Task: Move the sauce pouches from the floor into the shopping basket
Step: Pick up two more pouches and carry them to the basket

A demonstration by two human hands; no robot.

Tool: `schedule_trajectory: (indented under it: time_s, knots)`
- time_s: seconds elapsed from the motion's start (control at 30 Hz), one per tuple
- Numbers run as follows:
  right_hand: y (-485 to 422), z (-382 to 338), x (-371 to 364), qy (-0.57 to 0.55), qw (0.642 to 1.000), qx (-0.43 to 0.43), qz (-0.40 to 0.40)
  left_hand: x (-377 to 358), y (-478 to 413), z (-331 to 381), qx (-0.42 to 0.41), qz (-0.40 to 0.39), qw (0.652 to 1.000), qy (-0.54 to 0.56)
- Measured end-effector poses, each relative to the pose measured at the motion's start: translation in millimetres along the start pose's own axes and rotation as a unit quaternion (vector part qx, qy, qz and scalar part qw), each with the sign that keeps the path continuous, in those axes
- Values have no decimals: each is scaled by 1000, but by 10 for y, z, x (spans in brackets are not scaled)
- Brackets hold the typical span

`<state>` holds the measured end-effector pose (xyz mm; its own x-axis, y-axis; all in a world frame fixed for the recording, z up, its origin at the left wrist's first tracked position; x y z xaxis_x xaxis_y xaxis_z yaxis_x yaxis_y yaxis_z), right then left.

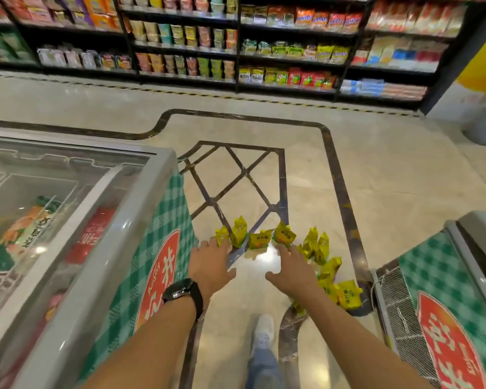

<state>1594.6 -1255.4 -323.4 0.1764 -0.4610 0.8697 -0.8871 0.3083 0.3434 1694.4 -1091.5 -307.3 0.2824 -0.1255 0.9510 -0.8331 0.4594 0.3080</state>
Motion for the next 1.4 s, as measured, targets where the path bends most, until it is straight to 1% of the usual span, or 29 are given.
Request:
schedule_trajectory:
  time_s: [0.1, 0.17, 0.27, 0.37, 0.47, 0.57, 0.63, 0.73, 0.87, 1.0, 1.07, 1.23, 1.33, 1.4]
  knots:
    - [-656, 183, -44, -3, 1000, 14, -10, -204, -532, 73, 16, -25, 1000, 5]
    - [-1139, 341, -182, -14, 1000, 15, -20, -472, -941, 108, 30, -50, 998, 12]
    - [-1882, 642, -639, -33, 999, 3, -39, -1129, -1591, 73, 56, -80, 994, 46]
    - [-2688, 984, -1363, -33, 997, -3, -63, -2025, -2279, -37, 71, -93, 991, 60]
    - [-3538, 1242, -2084, -15, 998, 18, -57, -3003, -2988, -275, 95, -74, 990, 67]
    - [-4303, 1480, -2792, -7, 998, 31, -53, -3882, -3662, -522, 114, -36, 989, 88]
    - [-4735, 1606, -3259, -16, 998, 40, -48, -4317, -4062, -654, 120, -2, 989, 83]
    - [-5281, 1705, -3814, -40, 997, 61, -20, -4815, -4631, -803, 124, 25, 989, 75]
    - [-5866, 1702, -4117, -48, 995, 80, 35, -5113, -5226, -934, 105, 92, 985, 105]
    - [-6223, 1716, -4203, -67, 991, 86, 82, -5242, -5597, -918, 65, 121, 981, 136]
    - [-6330, 1727, -4260, -73, 990, 82, 89, -5245, -5690, -920, 53, 131, 980, 141]
    - [-6469, 1693, -4391, -75, 990, 74, 98, -5123, -5760, -887, 50, 166, 981, 91]
    - [-6505, 1643, -4424, -78, 990, 65, 97, -5080, -5745, -872, 47, 172, 978, 105]
    - [-6532, 1604, -4398, -91, 989, 61, 102, -5046, -5739, -865, 53, 161, 979, 115]
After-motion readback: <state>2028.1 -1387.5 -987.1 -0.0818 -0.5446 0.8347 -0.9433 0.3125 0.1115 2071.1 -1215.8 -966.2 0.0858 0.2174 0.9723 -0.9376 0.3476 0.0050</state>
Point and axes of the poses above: each hand's wrist, its own y-axis away from the middle knuckle, its own x-axis out of the back of the hand, z = x × y, the point moved 8 cm from there along -y, towards the middle knuckle, and after that the axes turned 8 degrees about x, right-handed, at the moved point
